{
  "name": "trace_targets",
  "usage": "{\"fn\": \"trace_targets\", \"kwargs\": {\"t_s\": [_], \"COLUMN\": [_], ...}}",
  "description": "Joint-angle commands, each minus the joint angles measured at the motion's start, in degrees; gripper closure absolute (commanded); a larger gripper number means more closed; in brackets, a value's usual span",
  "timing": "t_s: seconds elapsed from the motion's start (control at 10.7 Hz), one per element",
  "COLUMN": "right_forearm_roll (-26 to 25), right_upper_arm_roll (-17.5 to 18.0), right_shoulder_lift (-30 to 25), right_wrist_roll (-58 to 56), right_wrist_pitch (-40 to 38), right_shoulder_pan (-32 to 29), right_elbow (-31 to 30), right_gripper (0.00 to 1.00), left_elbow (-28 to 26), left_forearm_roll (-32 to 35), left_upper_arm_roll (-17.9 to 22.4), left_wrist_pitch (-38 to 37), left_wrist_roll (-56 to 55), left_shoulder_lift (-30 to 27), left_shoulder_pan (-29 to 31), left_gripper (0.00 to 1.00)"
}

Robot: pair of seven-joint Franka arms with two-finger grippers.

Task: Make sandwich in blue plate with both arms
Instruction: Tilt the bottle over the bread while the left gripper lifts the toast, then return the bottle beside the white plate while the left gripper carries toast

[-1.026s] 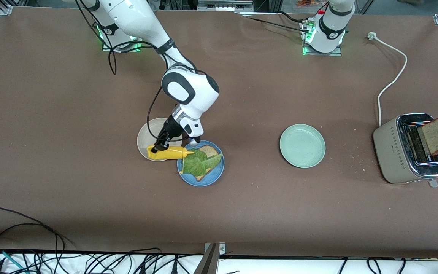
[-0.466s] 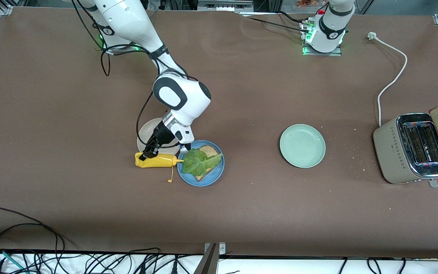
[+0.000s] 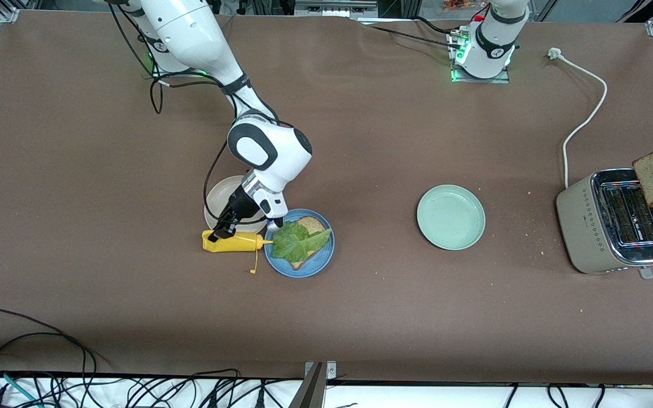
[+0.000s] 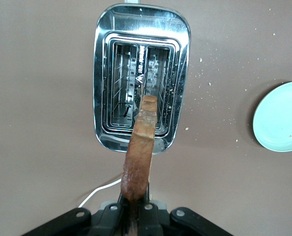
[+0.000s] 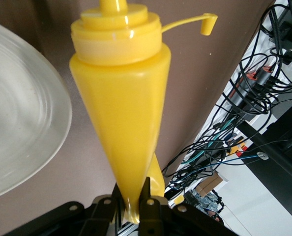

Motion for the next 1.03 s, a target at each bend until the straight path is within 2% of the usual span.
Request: {"fn": "trace_targets", "kwargs": {"t_s": [0.0, 0.19, 0.37, 0.47, 0.56, 0.65, 0.75, 0.84, 0.93], "right_forearm_roll": [-1.1, 0.2, 5.3, 7.9, 10.3, 12.8, 15.7, 19.6, 25.3], "right_upper_arm_roll": [-0.4, 0.0, 0.4, 2.3, 5.4, 10.8, 15.9, 19.5, 23.1], "right_shoulder_lift": [-0.1, -2.1, -5.6, -7.3, -9.2, -11.0, -13.1, -14.2, -15.0], "right_wrist_roll": [0.6, -2.2, -3.0, -3.5, -3.8, -3.8, -3.9, -5.1, -8.6], "right_wrist_pitch": [0.6, 5.1, 10.6, 12.3, 12.7, 13.1, 13.9, 14.8, 15.1], "right_shoulder_pan": [0.0, -3.5, -6.4, -8.3, -11.4, -16.8, -22.2, -26.6, -31.0], "right_elbow": [0.9, 0.3, -3.0, -4.7, -6.6, -8.2, -10.1, -11.4, -12.0], "right_gripper": [1.00, 1.00, 1.00, 1.00, 1.00, 1.00, 1.00, 1.00, 1.00], "left_elbow": [-1.1, -1.2, -1.2, -1.1, -0.8, -0.6, -0.6, -0.8, -0.9], "left_forearm_roll": [-1.2, -1.2, -2.0, -3.4, -5.0, -6.8, -7.0, -7.0, -7.1], "left_upper_arm_roll": [0.0, 0.0, 0.0, 0.0, -0.1, -1.6, -4.4, -7.3, -10.2], "left_wrist_pitch": [-0.5, -0.5, -0.5, -0.6, -1.6, -2.8, -3.1, -3.1, -3.1], "left_wrist_roll": [1.1, 1.2, 1.1, 0.2, -1.0, -4.5, -9.0, -14.2, -18.8], "left_shoulder_lift": [-1.1, -1.0, -1.1, -1.2, -1.2, -1.2, -1.2, -1.2, -1.2], "left_shoulder_pan": [0.5, 0.5, 0.5, 0.4, 0.0, -0.1, -0.1, -0.1, -0.1], "left_gripper": [1.00, 1.00, 1.00, 1.00, 1.00, 1.00, 1.00, 1.00, 1.00]}}
